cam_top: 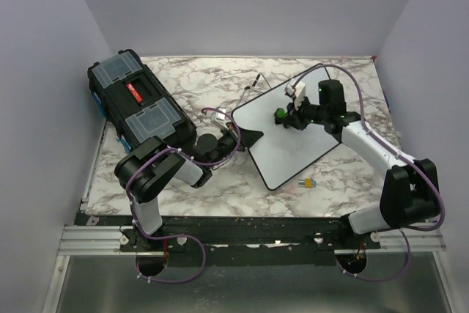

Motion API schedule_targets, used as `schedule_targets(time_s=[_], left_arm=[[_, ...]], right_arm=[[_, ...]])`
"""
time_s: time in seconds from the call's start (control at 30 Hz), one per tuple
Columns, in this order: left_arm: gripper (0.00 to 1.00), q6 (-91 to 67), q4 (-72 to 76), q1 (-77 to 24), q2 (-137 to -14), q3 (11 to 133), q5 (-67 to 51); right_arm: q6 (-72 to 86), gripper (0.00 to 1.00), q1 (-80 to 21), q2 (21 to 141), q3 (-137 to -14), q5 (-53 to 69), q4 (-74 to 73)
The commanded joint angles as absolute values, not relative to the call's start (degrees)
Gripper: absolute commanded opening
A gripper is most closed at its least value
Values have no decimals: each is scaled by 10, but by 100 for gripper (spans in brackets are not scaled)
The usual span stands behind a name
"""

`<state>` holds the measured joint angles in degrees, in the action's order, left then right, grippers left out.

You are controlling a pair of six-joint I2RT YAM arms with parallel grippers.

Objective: Erase the whiteboard
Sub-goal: Erase the whiteboard at the center of the board.

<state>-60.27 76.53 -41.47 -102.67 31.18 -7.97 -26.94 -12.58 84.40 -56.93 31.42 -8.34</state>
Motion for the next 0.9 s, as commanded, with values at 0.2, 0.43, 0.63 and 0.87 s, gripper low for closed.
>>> schedule_targets(time_s=[0.2,0.43,0.63,0.87], left_arm=[[0,-597,908,-430,-991,335,-138],[0,-583,898,-432,-975,329,-135],[0,-569,882,-432,-966,336,-137],[0,-545,844,-428,-957,358,-139]], right_arm=[[-184,1,-165,823,-573,237,-86],[-121,1,-32,908,-634,150,-40],[-149,1,36,907,-645,236,-75],[-150,1,36,754,-620,451,-136]])
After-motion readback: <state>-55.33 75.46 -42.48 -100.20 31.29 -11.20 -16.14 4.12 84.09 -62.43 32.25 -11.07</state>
